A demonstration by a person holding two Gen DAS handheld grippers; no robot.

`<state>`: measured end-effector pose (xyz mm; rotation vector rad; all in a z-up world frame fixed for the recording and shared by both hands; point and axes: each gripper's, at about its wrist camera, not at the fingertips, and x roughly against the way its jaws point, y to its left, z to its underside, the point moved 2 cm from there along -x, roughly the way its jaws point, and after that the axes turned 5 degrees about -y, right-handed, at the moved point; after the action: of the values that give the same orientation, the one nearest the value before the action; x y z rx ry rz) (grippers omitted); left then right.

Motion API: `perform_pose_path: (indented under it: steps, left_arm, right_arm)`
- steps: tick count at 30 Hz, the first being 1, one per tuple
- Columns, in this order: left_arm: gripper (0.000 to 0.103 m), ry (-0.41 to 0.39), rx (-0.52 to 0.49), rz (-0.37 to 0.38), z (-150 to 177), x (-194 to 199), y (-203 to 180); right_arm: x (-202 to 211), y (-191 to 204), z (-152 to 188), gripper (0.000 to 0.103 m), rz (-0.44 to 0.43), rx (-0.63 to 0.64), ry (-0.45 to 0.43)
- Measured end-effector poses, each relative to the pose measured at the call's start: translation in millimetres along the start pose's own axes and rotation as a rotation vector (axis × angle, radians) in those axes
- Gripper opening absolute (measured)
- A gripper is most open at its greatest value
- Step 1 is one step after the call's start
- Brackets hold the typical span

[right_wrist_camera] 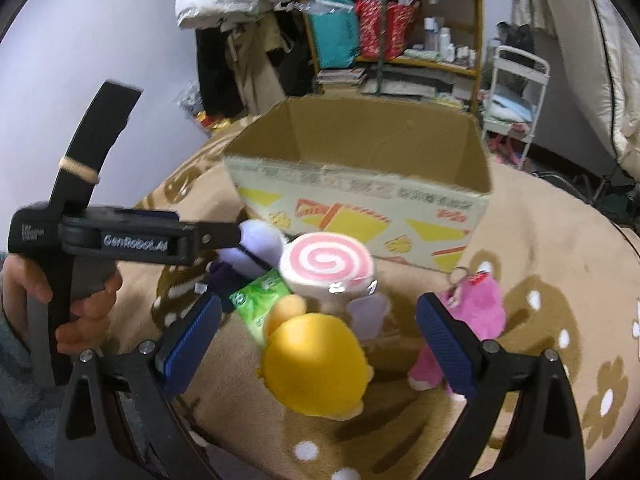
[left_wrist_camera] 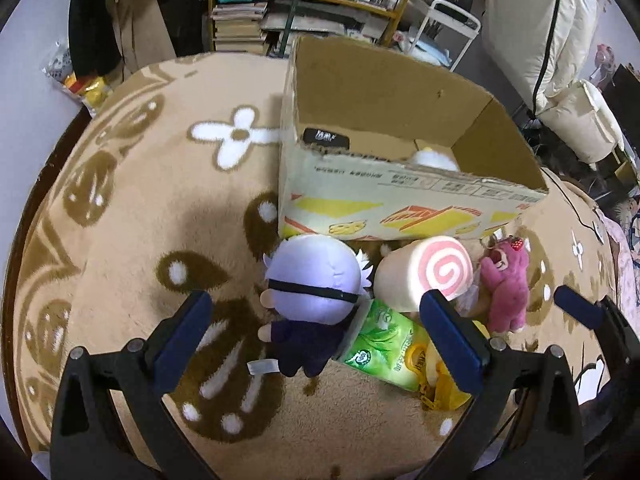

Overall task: Organize soft objects
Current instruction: 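Grasp the white-haired plush doll with the left gripper while the right gripper grasps the yellow plush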

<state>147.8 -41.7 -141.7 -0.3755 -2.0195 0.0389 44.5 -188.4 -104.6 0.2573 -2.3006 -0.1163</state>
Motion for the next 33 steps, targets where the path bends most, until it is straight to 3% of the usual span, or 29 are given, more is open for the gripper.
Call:
perform_pose_path:
  steps: [10,12,15,22,28,33]
  left_arm:
    - [0.102,0.120,0.009,-0.002,9,-34,4]
    - [0.102,0.140,0.003,-0.005,11,-41,3]
    - [0.102,0.169,0.006,-0.008,13,-51,3]
    - [0.102,0.210,0.051,-0.019,15,-71,9]
    - [0.101,0.199,0.072,-0.014,7,-83,13]
    - [0.088,0.187,0.089,-0.006,-1,-88,17]
  right_arm:
    - [-53,6,26,0.100,-0.045,-0.029,0.195]
    - [-61,5,32,0.088,-0.064,-0.049,0.240]
    - [-67,3,36,0.075,-0.008,-0.038,0.275]
    - [-73,-16,37,0.073,-0.036,-0.143,0.285]
    - [-74,-22,36,0.073,-0.053,-0.180,0.287]
    - [-69,-29,36,0.071,-0.059,-0.191,0.284]
